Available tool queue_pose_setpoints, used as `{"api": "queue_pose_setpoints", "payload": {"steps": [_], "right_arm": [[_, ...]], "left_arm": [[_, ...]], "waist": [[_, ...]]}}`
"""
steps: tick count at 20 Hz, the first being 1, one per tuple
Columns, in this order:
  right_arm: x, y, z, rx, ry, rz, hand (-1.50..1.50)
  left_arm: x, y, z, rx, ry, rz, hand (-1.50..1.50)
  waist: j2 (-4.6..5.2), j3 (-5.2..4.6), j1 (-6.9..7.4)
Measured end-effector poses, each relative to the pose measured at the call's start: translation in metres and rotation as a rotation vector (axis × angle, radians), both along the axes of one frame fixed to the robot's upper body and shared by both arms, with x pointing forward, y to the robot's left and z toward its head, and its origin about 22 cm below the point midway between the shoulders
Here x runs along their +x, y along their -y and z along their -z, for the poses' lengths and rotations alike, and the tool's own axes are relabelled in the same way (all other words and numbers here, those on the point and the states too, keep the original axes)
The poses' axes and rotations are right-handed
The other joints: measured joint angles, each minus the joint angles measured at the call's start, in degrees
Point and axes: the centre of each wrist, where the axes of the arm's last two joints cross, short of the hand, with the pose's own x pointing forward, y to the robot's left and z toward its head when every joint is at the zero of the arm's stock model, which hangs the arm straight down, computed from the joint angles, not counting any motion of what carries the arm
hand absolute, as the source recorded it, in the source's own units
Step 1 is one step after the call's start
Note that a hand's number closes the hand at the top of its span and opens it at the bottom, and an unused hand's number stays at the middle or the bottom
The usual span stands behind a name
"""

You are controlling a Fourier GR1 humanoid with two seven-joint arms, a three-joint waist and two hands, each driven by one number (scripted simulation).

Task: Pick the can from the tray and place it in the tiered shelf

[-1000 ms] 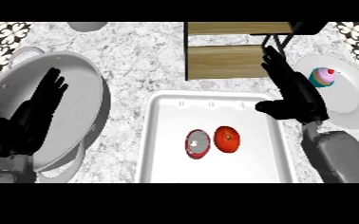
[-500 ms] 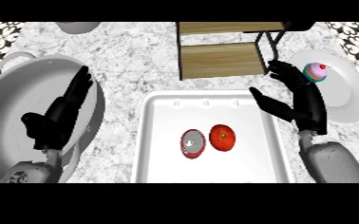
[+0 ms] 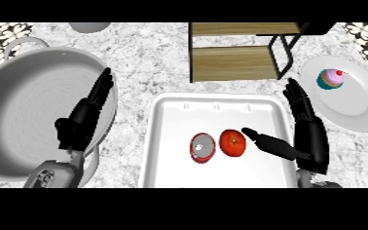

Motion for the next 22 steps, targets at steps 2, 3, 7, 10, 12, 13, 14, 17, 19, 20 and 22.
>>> {"api": "queue_pose_setpoints", "payload": {"steps": [2, 3, 7, 10, 12, 13, 14, 17, 19, 20, 22], "right_arm": [[-0.005, -0.004, -0.011, -0.052, -0.032, -0.075, -1.50], [-0.006, -0.004, -0.019, -0.084, -0.044, -0.106, -1.50], [-0.013, -0.008, -0.051, -0.193, -0.100, -0.179, -1.50], [-0.016, -0.015, -0.079, -0.277, -0.159, -0.224, -1.50], [-0.017, -0.018, -0.095, -0.349, -0.209, -0.258, -1.50], [-0.018, -0.021, -0.103, -0.386, -0.235, -0.281, -1.50], [-0.019, -0.024, -0.110, -0.428, -0.264, -0.302, -1.50], [-0.018, -0.036, -0.125, -0.564, -0.352, -0.349, -1.50], [-0.020, -0.045, -0.135, -0.653, -0.403, -0.367, -1.50], [-0.021, -0.049, -0.141, -0.689, -0.422, -0.371, -1.50], [-0.025, -0.064, -0.148, -0.739, -0.443, -0.385, -1.50]], "left_arm": [[0.002, 0.002, -0.001, 0.002, -0.006, -0.001, 0.00], [0.002, 0.004, 0.001, 0.003, -0.005, 0.000, 0.00], [0.004, 0.006, 0.000, 0.002, -0.008, 0.013, 0.00], [0.005, 0.006, -0.001, 0.005, -0.008, 0.010, 0.00], [0.006, 0.006, -0.001, 0.007, -0.007, 0.012, 0.00], [0.006, 0.007, 0.000, 0.006, -0.008, 0.017, 0.00], [0.006, 0.009, 0.000, 0.008, -0.006, 0.016, 0.00], [0.009, 0.008, -0.003, 0.006, -0.007, 0.022, 0.00], [0.009, 0.009, -0.001, 0.005, -0.009, 0.021, 0.00], [0.010, 0.009, -0.001, 0.005, -0.009, 0.022, 0.00], [0.011, 0.011, -0.001, 0.008, -0.003, 0.022, 0.00]], "waist": [[-0.03, -0.05, 0.15], [-0.05, -0.05, 0.19], [-0.07, -0.12, 0.36], [-0.07, -0.20, 0.53], [-0.05, -0.24, 0.67], [-0.06, -0.25, 0.72], [-0.06, -0.24, 0.82], [0.01, -0.32, 1.29], [-0.01, -0.30, 1.33], [-0.02, -0.27, 1.32], [-0.04, -0.23, 1.33]]}}
